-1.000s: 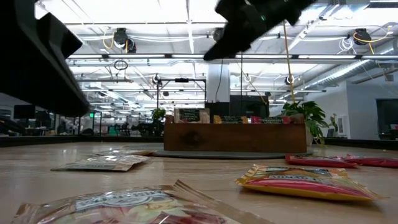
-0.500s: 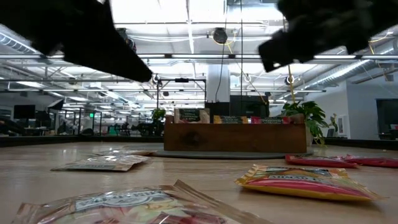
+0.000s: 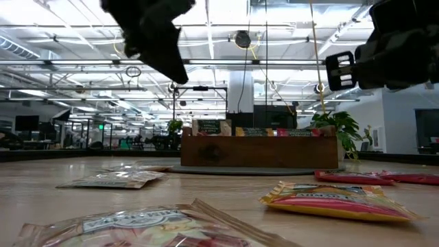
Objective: Pick & Place Tea
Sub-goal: Put the brown tea bag into the left section of the wooden organizer
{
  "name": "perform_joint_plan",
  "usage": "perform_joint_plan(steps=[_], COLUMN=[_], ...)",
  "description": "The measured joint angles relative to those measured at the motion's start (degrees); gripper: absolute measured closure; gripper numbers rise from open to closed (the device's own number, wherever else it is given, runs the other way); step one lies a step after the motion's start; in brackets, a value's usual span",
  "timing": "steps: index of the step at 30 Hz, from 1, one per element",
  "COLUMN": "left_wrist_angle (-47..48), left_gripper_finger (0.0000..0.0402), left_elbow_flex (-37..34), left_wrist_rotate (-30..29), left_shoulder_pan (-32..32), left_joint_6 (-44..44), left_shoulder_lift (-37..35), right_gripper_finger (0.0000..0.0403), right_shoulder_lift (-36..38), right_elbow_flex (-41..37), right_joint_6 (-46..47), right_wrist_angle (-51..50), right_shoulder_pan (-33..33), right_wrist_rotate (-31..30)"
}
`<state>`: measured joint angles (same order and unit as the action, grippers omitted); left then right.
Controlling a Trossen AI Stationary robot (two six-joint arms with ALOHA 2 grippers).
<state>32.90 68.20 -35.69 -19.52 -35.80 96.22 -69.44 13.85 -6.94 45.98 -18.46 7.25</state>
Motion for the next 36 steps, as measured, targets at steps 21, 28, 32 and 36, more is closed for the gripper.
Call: perform_joint_plan(steps=[21, 28, 32, 36], left_wrist_angle=[-2.2, -3.69, -4.46, -6.66], left_gripper_finger=[0.0376, 0.0376, 0.0376, 0.0376], left_elbow_flex=[-0.09, -0.02, -0.04, -0.12], left_wrist_rotate=[19.02, 19.58, 16.61, 14.49], left_shoulder_pan=[15.44, 18.39, 18.71, 18.72], left_joint_6=[15.06, 17.82, 19.85, 23.39], left_shoulder_lift=[3.16, 6.94, 7.37, 7.15], right_gripper_finger=[0.0401, 0.0402, 0.0402, 0.0403], right_shoulder_lift=[1.34, 1.32, 1.32, 1.32], right_elbow_flex=[-1.6, -1.58, -1.58, -1.58], right_joint_6=[7.36, 7.8, 7.8, 7.54], right_wrist_angle=[0.59, 0.77, 0.3, -0.16], right_shoulder_pan=[-0.02, -0.02, -0.03, -0.02], right_wrist_rotate=[-2.96, -2.99, -2.97, -2.97])
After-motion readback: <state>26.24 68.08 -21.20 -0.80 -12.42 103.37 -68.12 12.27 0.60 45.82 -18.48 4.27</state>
